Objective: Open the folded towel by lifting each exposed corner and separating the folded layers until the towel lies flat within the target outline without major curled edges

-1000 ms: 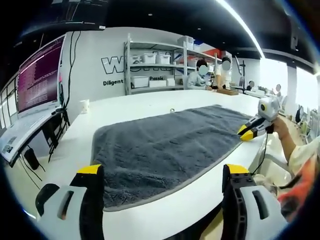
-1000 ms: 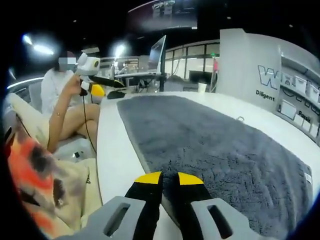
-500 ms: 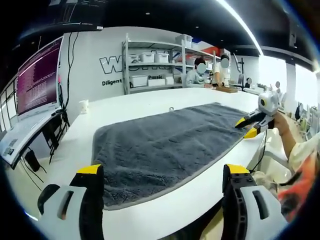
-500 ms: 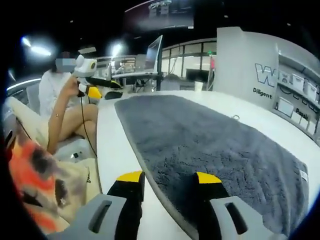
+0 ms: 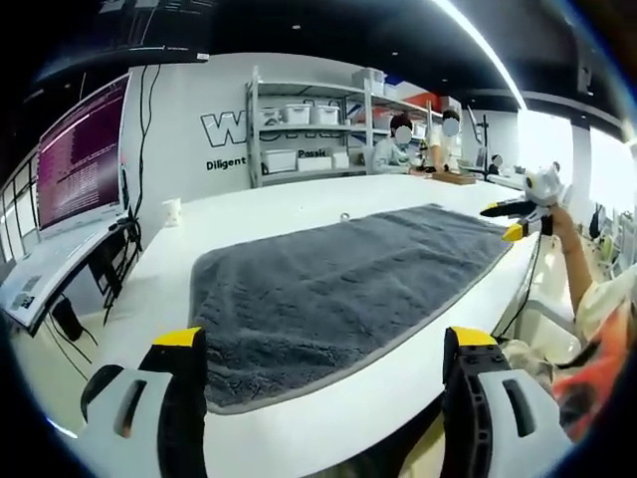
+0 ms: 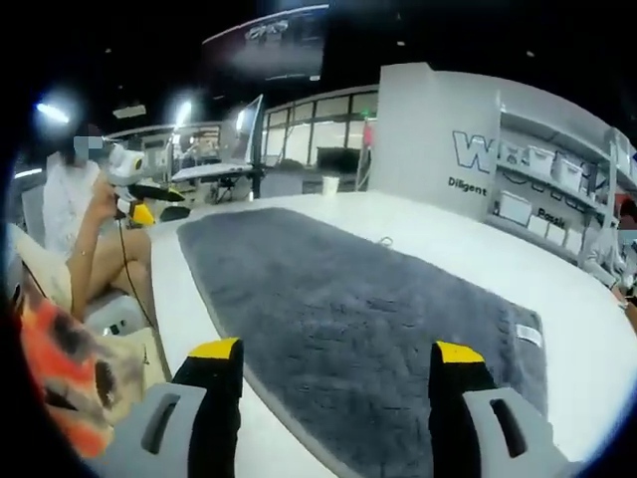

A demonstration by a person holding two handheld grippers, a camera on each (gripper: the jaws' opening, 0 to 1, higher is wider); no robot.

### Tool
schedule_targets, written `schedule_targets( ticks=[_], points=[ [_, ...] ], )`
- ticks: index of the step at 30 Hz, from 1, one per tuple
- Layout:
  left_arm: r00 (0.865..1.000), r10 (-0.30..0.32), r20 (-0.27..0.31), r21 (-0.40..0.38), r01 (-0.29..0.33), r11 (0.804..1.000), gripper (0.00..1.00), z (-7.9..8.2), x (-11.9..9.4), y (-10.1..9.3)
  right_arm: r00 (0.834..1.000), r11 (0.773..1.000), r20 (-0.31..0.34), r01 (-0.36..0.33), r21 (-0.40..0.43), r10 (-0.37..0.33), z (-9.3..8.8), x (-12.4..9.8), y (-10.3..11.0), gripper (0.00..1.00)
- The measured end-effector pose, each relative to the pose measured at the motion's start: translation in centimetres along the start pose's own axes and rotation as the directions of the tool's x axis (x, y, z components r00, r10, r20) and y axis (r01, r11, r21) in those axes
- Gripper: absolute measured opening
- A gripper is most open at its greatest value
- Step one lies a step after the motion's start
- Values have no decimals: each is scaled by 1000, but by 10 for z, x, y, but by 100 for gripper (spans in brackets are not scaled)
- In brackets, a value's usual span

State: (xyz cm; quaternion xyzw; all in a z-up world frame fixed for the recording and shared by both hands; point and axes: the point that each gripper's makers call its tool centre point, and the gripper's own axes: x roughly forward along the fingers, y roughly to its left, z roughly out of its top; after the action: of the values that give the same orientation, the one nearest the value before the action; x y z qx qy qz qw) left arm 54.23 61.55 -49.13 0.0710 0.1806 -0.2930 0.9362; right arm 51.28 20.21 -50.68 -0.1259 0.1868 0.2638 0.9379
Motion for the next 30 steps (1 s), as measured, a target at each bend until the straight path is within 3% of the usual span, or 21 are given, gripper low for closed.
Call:
schedule_targets(
  ticks=[3, 7, 10, 13, 17, 30],
  points=[
    [1000, 2, -4, 2, -2, 1000, 97, 0, -1, 0, 996, 997, -54, 68, -28, -69, -10, -12, -16, 89],
    [1000, 3, -4, 5, -3, 1000, 97, 0, -3, 0, 985, 993, -127, 109, -48, -115, -25, -22, -27, 98],
    [1000, 11, 0, 0, -11, 1000, 97, 0, -6, 4, 974, 987, -164, 149, -61, -157, -32, -27, -36, 99],
    [1000, 18, 2, -8, -18, 1000, 97, 0, -8, 7, 973, 985, -151, 168, -48, -173, -30, -32, -43, 99],
    [1000, 28, 4, -17, -28, 999, 97, -1, -12, 12, 984, 990, -108, 138, -10, -138, -24, -39, -39, 99],
    [998, 68, 5, -28, -68, 997, 97, -4, -24, 27, 982, 988, -108, 157, -8, -157, -24, -57, -41, 96]
  ],
)
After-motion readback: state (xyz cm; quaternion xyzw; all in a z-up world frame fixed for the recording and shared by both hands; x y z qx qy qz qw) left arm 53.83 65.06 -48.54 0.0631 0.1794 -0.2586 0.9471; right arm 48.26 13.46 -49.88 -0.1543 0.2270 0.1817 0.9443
